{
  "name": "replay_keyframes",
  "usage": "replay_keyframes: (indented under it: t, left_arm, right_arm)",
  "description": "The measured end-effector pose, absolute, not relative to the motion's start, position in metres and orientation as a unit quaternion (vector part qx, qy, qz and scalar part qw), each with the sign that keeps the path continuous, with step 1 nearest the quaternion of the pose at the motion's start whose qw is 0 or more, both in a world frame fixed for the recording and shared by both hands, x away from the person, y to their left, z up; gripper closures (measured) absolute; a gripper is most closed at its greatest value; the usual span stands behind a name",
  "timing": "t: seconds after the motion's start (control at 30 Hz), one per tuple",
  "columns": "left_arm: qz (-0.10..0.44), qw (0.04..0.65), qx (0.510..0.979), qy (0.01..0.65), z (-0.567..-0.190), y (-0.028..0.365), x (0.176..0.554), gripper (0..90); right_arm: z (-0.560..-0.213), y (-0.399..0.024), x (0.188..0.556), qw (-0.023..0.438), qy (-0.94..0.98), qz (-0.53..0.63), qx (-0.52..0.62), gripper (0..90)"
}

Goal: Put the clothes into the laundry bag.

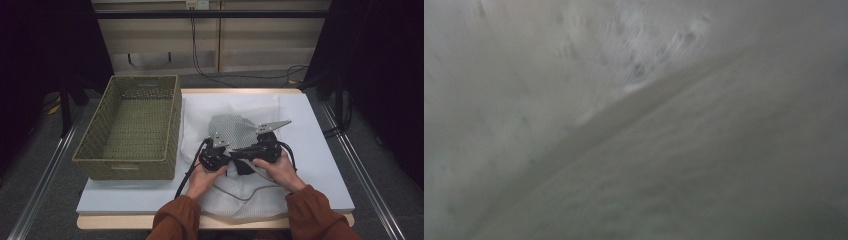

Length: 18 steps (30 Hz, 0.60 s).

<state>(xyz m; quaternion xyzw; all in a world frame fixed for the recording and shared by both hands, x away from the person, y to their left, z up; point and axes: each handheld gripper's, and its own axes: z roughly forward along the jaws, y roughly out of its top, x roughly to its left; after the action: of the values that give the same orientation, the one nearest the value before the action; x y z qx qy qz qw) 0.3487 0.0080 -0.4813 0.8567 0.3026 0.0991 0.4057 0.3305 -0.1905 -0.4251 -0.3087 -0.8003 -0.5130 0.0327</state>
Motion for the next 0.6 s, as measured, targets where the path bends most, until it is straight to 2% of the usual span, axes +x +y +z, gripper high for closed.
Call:
replay_keyframes:
  t: [0.43,0.6]
  left_arm:
    - [0.073,0.424,0.86,0.273,-0.476,0.016,0.335,62.4]
    - [0.083,0.421,0.864,0.263,-0.467,0.027,0.325,49.4]
  right_arm:
    - [-0.426,-0.194,0.332,0.029,-0.799,-0.512,-0.313,87.1]
    - [-0.426,-0.196,0.332,0.029,-0.799,-0.513,-0.312,85.5]
